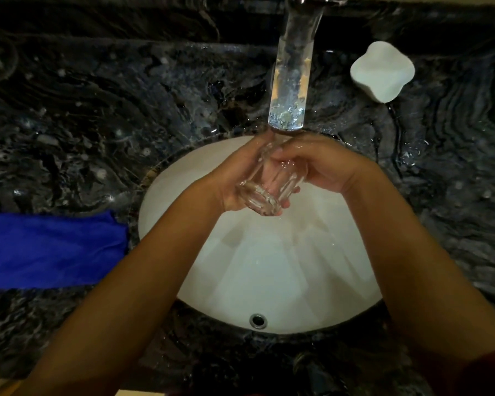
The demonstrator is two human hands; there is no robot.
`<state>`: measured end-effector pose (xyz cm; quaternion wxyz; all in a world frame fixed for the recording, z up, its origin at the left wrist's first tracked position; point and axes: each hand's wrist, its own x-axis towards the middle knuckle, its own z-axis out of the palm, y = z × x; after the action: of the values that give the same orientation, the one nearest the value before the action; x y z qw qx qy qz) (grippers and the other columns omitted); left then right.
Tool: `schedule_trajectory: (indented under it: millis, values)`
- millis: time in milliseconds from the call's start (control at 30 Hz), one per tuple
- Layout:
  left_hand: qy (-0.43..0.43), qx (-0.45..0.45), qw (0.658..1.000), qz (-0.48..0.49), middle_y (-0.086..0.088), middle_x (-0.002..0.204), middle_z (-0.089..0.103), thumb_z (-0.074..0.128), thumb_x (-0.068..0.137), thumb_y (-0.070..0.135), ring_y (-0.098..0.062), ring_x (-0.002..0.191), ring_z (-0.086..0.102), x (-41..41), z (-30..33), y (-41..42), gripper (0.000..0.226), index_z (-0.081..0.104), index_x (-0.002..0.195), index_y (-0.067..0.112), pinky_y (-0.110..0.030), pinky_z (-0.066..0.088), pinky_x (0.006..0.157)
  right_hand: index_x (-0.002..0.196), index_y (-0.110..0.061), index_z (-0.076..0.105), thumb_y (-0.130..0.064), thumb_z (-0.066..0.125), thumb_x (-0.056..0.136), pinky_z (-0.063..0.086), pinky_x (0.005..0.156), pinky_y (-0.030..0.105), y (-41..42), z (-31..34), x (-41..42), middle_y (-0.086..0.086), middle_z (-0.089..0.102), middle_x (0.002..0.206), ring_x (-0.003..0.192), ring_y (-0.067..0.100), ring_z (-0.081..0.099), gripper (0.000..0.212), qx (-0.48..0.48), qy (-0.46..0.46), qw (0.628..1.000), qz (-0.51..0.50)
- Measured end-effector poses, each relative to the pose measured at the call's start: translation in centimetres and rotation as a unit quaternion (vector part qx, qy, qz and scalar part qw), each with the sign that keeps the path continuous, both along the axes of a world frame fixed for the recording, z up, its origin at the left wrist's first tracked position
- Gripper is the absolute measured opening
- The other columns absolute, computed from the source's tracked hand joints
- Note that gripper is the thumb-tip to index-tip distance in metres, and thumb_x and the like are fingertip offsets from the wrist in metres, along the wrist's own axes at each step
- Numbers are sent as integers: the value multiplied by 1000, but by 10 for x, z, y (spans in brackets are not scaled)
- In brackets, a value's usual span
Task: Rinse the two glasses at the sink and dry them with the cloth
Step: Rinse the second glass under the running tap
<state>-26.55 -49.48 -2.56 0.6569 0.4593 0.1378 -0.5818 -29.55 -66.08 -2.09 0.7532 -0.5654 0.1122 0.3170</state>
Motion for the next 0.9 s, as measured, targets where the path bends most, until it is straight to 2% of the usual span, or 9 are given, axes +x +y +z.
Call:
schedule_trajectory:
  millis: [67, 167, 267, 333, 433, 533, 567, 733, 900]
  values:
    - [-2, -4, 1000, 28, -17, 93, 71, 43, 105, 54, -29, 81, 71, 1, -3, -3, 55, 66, 120, 7, -41, 59, 69, 80, -12, 79, -24, 70, 87, 42, 57, 27, 6, -4, 0, 9, 69, 71, 59, 22, 60, 16, -46, -1, 997, -56]
    - [-10, 2, 996, 94, -13, 87, 71, 67, 94, 40, -27, 78, 70, -3, -4, -9, 38, 69, 114, 8, -40, 58, 72, 88, -14, 73, -16, 75, 91, 47, 52, 23, 24, 1, 0, 0, 71, 67, 55, 14, 65, 4, -129, -4, 975, -183]
    - [-5, -40, 991, 126, -12, 106, 75, 54, 100, 54, -29, 96, 73, -8, -3, -14, 52, 68, 123, 10, -44, 56, 87, 81, -21, 68, -10, 60, 100, 51, 55, 19, 36, 1, 2, -4, 72, 68, 67, 12, 70, 23, -183, 46, 930, -316]
    - [-12, -57, 989, 136, -12, 118, 73, 41, 106, 57, -29, 107, 70, -9, -3, -13, 59, 64, 132, 10, -44, 54, 93, 82, -22, 64, -15, 57, 101, 51, 64, 24, 39, -3, -3, -7, 68, 75, 71, 7, 65, 21, -242, -15, 903, -354]
    - [-15, -47, 988, 146, -15, 124, 69, 39, 106, 60, -31, 110, 68, -7, -1, -10, 67, 56, 143, 7, -44, 56, 90, 110, -24, 62, -18, 57, 101, 53, 79, 20, 42, -6, -19, -10, 69, 100, 91, -1, 67, 11, -234, -128, 905, -330]
    - [-23, 1, 987, 158, -12, 101, 71, 42, 106, 59, -25, 77, 74, -7, 0, -11, 60, 58, 133, 8, -33, 59, 63, 130, -37, 58, -32, 56, 100, 56, 95, 35, 44, -8, -34, -2, 68, 126, 116, 14, 67, 30, -185, -166, 931, -267]
    - [-23, 11, 986, 163, -11, 101, 72, 42, 106, 59, -25, 77, 75, -8, 0, -10, 59, 59, 134, 9, -33, 59, 62, 131, -40, 57, -40, 59, 96, 56, 98, 41, 43, -9, -37, 0, 67, 130, 120, 18, 66, 35, -183, -168, 937, -245]
    - [-14, 51, 982, 181, -17, 126, 73, 51, 101, 62, -37, 117, 70, -10, -10, -7, 64, 66, 133, 8, -44, 63, 84, 139, -16, 57, -40, 77, 86, 55, 87, 19, 28, -8, -43, -9, 72, 117, 107, 2, 71, 61, -246, -185, 935, -173]
    - [-60, 72, 979, 182, -18, 125, 73, 45, 106, 55, -35, 116, 71, -7, -9, 0, 57, 65, 131, 8, -50, 60, 93, 130, -26, 64, -54, 69, 87, 61, 92, 45, 30, -9, -37, -2, 77, 115, 106, 15, 74, 51, -234, -152, 939, -199]
